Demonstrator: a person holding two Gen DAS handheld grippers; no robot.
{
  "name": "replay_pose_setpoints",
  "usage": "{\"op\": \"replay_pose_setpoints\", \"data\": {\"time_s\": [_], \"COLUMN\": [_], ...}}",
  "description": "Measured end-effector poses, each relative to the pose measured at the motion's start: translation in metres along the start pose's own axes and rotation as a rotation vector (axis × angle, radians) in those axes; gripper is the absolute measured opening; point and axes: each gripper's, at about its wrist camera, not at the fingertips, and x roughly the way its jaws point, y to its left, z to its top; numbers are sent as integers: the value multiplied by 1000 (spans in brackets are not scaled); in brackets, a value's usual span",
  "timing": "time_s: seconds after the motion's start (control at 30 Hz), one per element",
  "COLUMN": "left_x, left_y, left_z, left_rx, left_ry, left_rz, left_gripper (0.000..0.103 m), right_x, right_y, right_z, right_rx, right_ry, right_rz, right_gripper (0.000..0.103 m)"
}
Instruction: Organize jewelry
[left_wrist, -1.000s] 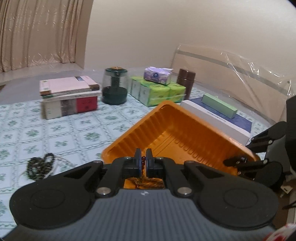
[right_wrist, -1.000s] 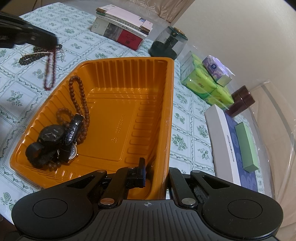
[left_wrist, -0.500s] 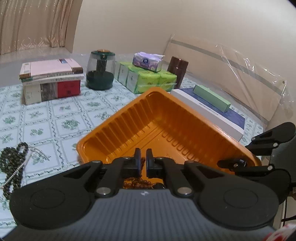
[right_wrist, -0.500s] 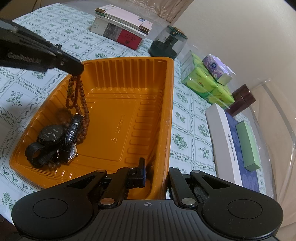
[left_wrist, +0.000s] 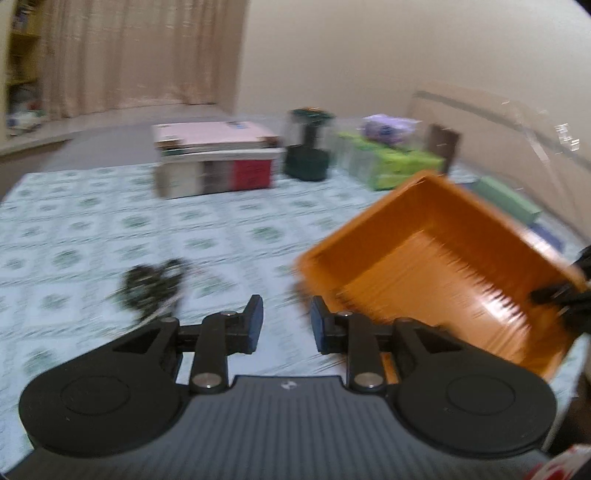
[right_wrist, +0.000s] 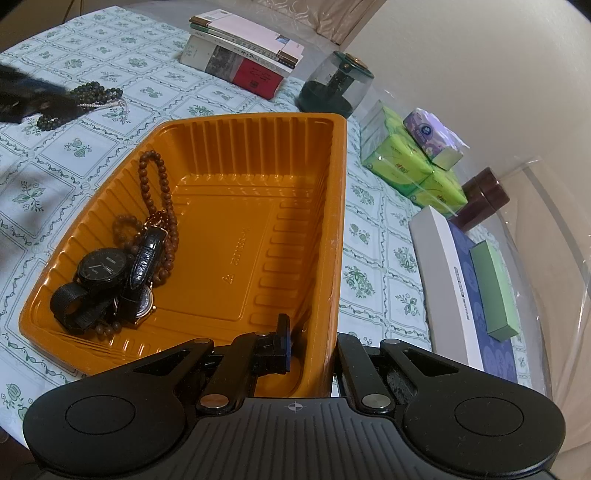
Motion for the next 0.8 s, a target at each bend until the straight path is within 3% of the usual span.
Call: {"op": "replay_pose_setpoints", "data": {"time_s": [0.1,0.33,0.6,0.8], "left_x": [-2,-3,15,37], "left_y": [22,58,73,71], "left_z": [-20,-47,-38,-22], "left_rx": [-5,-40,-6,127], "left_ry": [34,60,43,33], "left_rz": [91,212,241,254], "left_gripper": [25,32,32,32], "right_x": [0,-1,-1,-1], "right_y": [0,-1,-2,-2], "right_z": [0,0,0,-1], "right_rx": [1,0,-3,-3], "right_ry": [0,2,4,5], "right_rz": [0,0,-1,-2], "right_gripper": [6,5,6,6]}}
